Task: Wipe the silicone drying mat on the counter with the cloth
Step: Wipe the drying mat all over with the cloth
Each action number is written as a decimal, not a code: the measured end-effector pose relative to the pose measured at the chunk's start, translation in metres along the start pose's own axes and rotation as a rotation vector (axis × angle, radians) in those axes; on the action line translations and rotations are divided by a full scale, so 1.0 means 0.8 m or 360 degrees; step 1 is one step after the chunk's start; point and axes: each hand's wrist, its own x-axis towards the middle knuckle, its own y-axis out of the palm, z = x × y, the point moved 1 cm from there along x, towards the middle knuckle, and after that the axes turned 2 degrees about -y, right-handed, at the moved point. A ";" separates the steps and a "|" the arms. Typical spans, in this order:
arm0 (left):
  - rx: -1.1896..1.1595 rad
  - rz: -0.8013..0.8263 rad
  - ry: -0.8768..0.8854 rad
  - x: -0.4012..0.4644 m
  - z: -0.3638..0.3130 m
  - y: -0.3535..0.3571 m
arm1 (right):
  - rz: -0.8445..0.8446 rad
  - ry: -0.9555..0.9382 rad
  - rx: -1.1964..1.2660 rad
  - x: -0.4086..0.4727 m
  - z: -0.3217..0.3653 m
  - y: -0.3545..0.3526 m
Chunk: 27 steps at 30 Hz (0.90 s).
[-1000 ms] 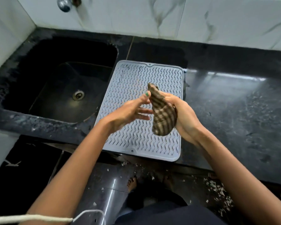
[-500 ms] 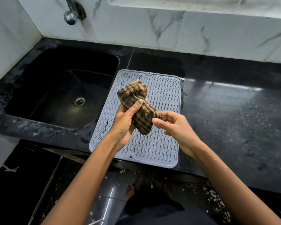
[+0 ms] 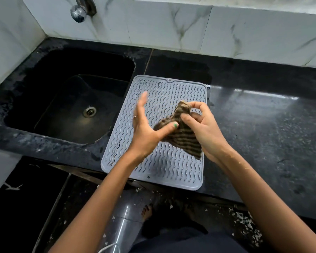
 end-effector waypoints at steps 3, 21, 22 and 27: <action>0.0074 0.0636 0.0032 0.005 -0.006 0.004 | 0.0180 0.0035 -0.0035 0.008 0.006 -0.001; 0.0131 0.0100 -0.0603 0.110 0.014 0.026 | 0.0092 -0.0033 -0.0663 0.095 -0.030 -0.025; 0.0331 -0.0138 -0.0535 0.127 0.023 0.028 | 0.0055 -0.0046 -0.0720 0.110 -0.026 -0.027; 0.1191 -0.0258 -0.0197 0.207 0.090 0.036 | -0.0011 -0.0306 -0.1282 0.203 -0.010 -0.006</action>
